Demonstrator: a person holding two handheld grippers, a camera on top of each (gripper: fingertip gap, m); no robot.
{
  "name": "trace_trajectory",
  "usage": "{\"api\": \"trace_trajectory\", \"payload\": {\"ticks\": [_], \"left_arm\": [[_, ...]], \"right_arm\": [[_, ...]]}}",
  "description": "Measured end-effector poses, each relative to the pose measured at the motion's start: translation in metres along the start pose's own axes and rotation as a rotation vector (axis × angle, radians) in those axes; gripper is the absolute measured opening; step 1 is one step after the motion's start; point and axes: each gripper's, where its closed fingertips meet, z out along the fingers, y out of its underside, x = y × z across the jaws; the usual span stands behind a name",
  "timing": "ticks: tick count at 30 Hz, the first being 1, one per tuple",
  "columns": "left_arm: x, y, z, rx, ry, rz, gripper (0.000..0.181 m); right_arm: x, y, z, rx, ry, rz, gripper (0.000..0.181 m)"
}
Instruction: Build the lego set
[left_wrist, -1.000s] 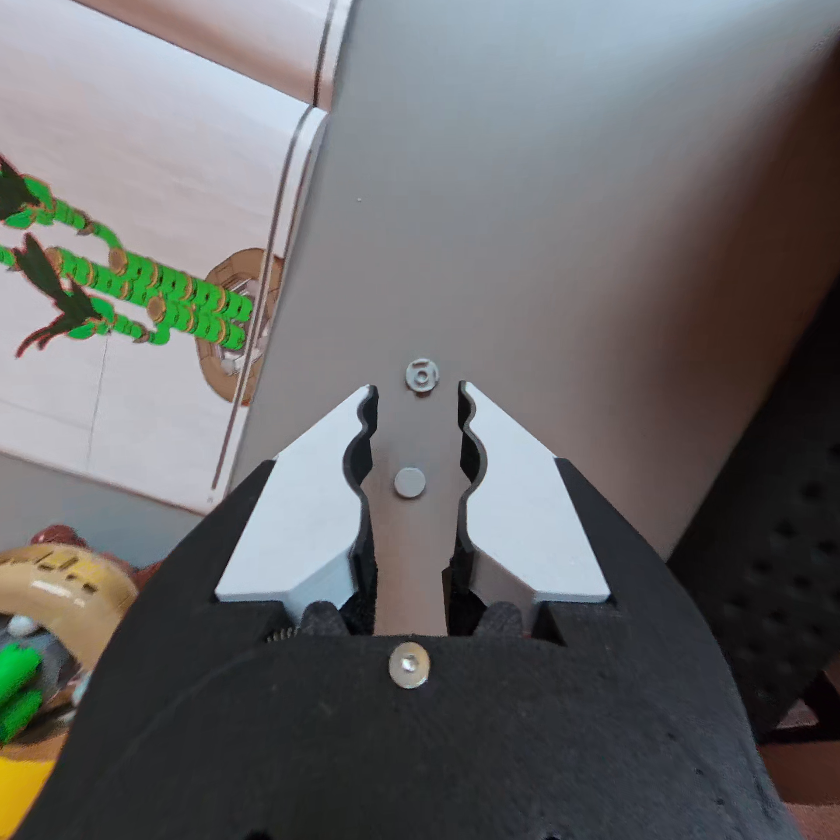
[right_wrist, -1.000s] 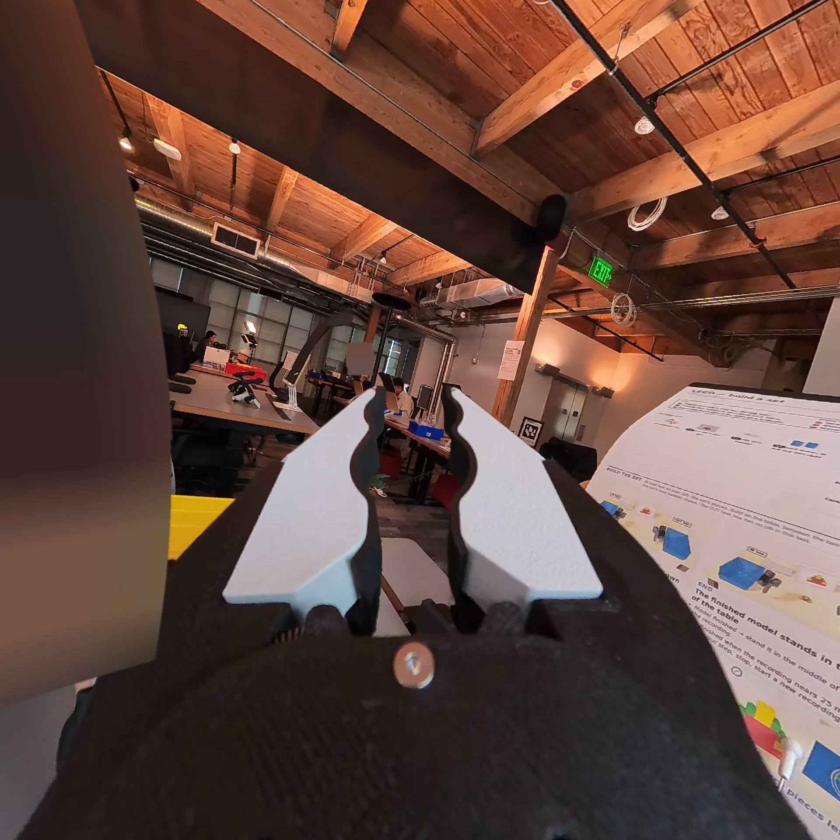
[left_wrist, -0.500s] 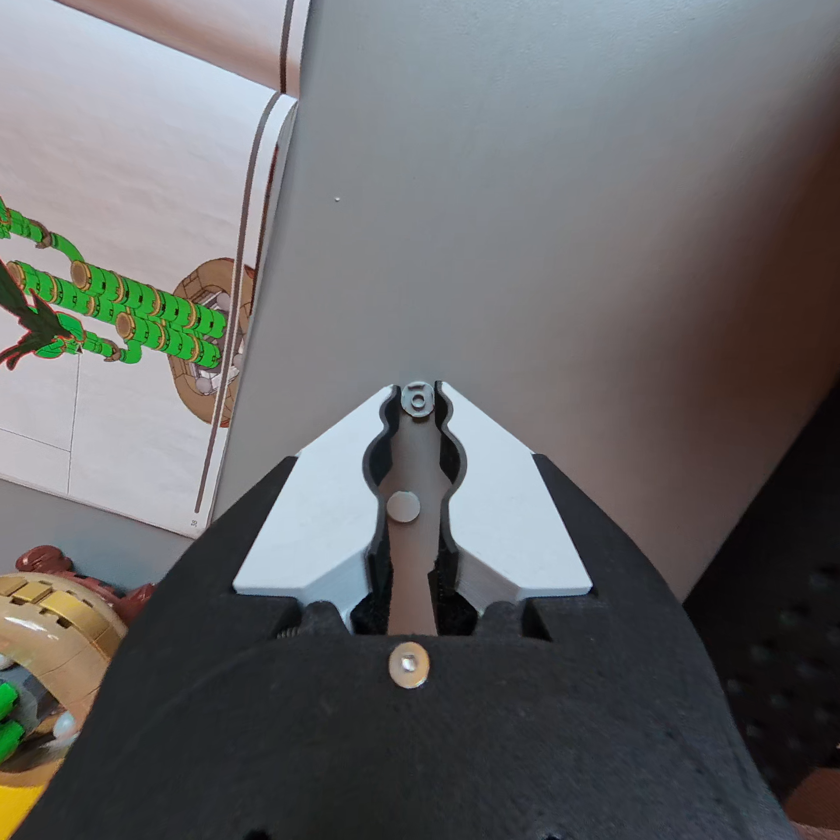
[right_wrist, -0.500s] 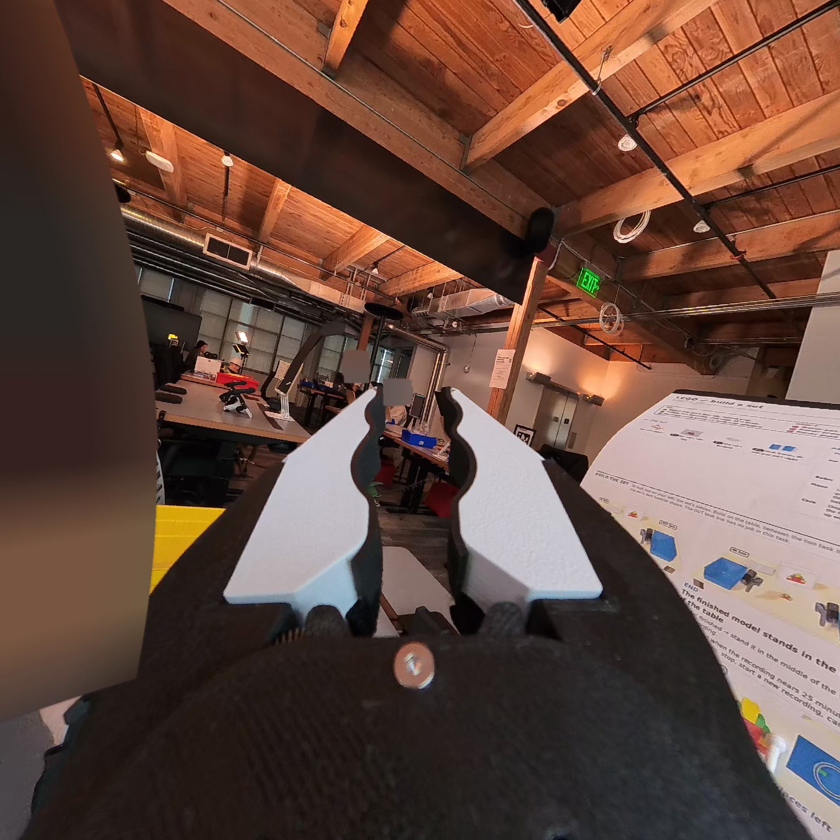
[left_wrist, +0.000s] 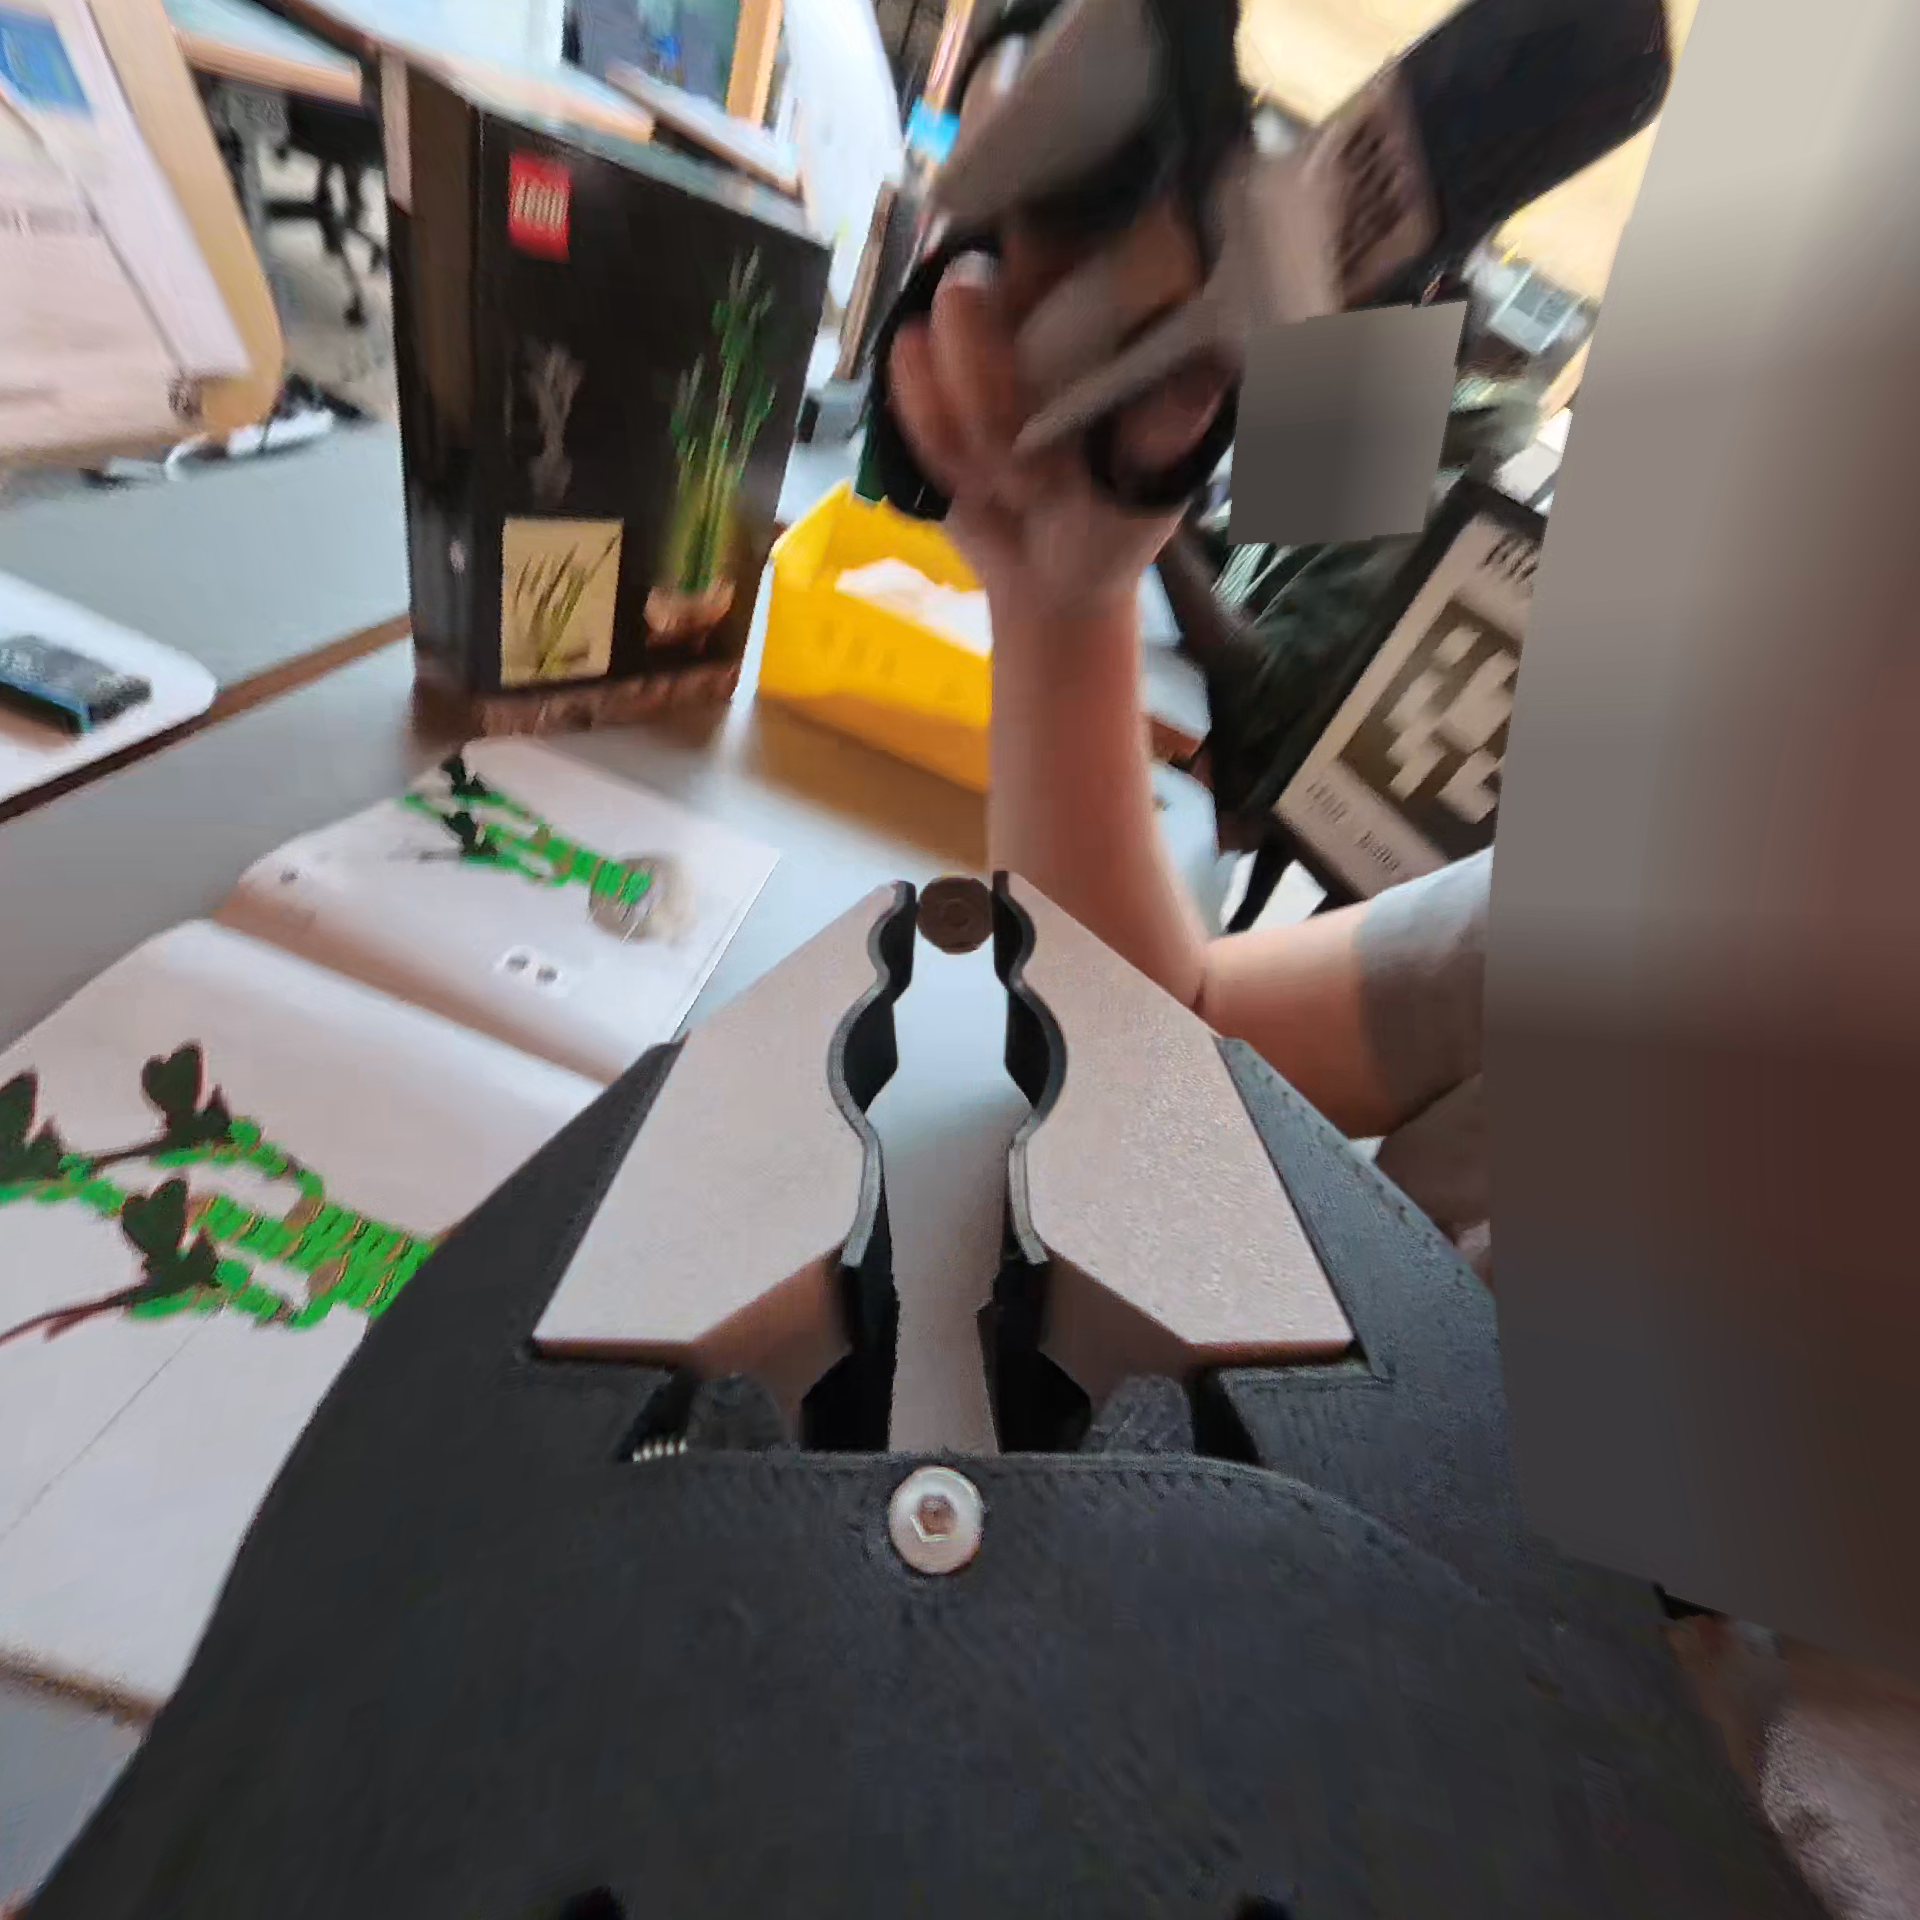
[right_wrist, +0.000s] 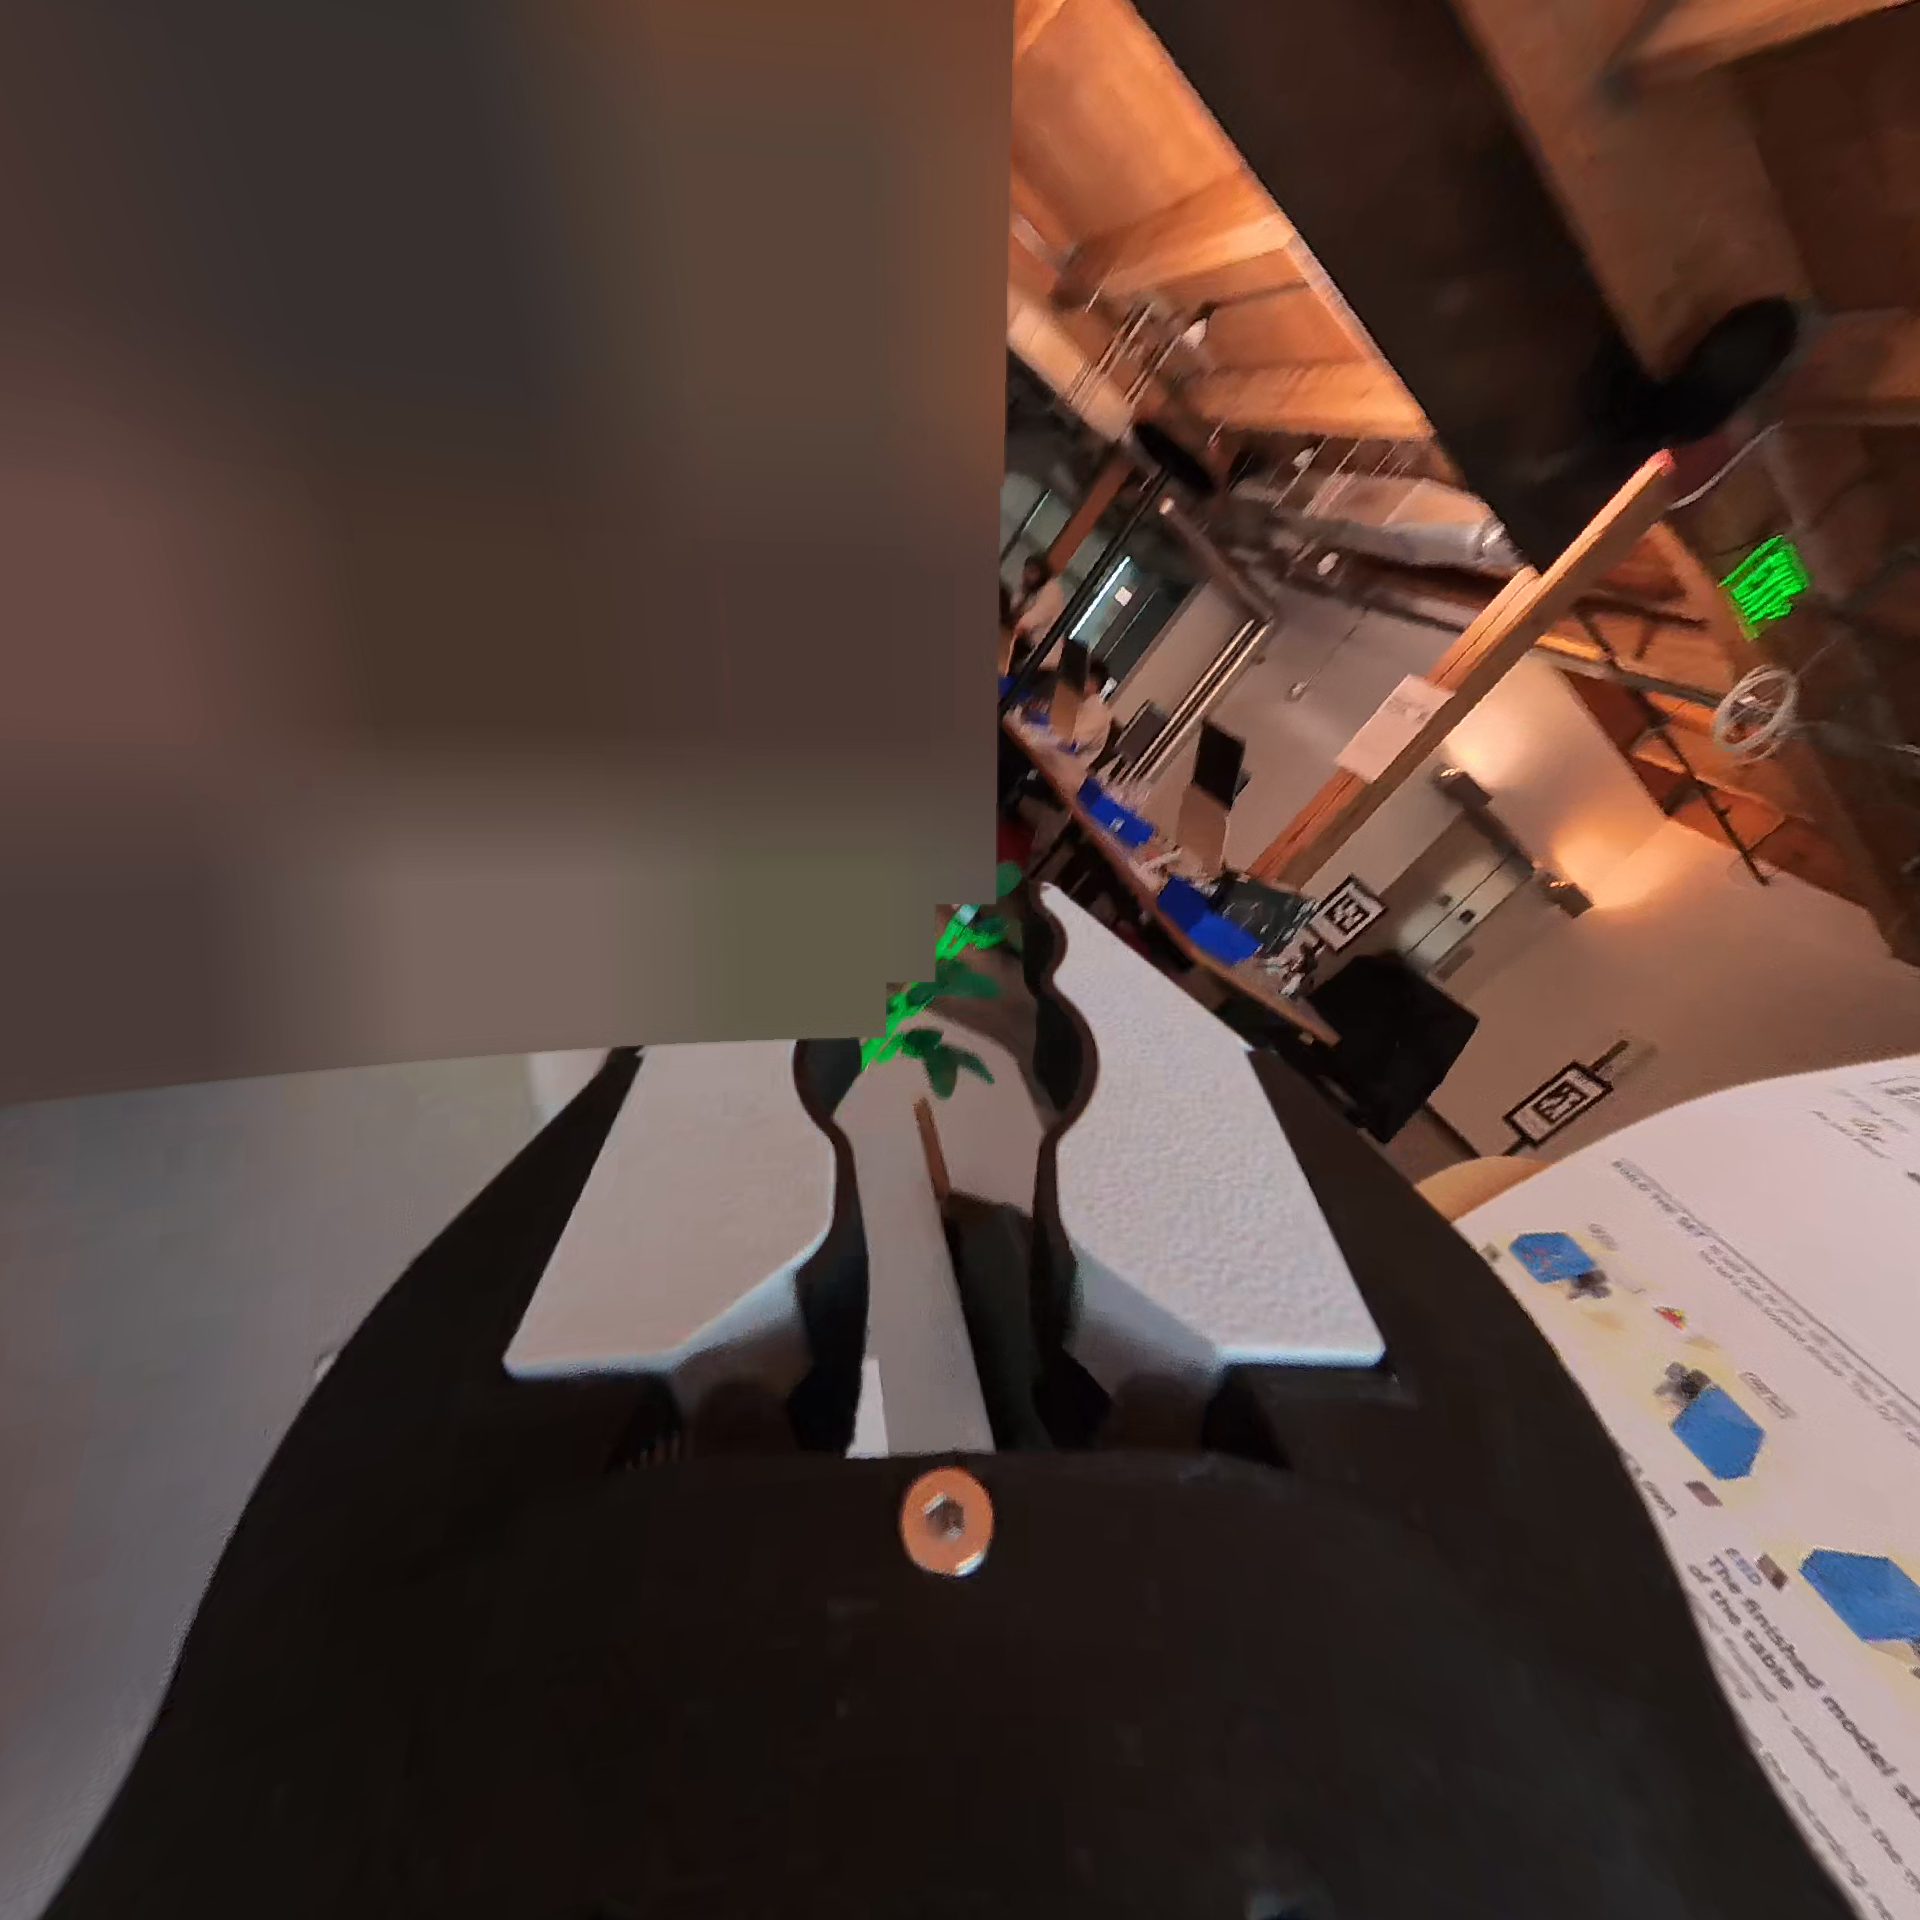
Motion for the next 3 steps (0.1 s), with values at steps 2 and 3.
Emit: {"api": "trace_trajectory", "payload": {"ticks": [2, 3], "left_arm": [[0.003, -0.018, -0.014, 0.093, 0.053, -0.033, 0.013], [0.005, -0.025, -0.02, 0.136, 0.09, -0.067, 0.013]], "right_arm": [[-0.016, 0.014, 0.007, -0.066, -0.087, -0.015, 0.028], [-0.023, 0.019, 0.01, -0.09, -0.128, -0.015, 0.028]]}}
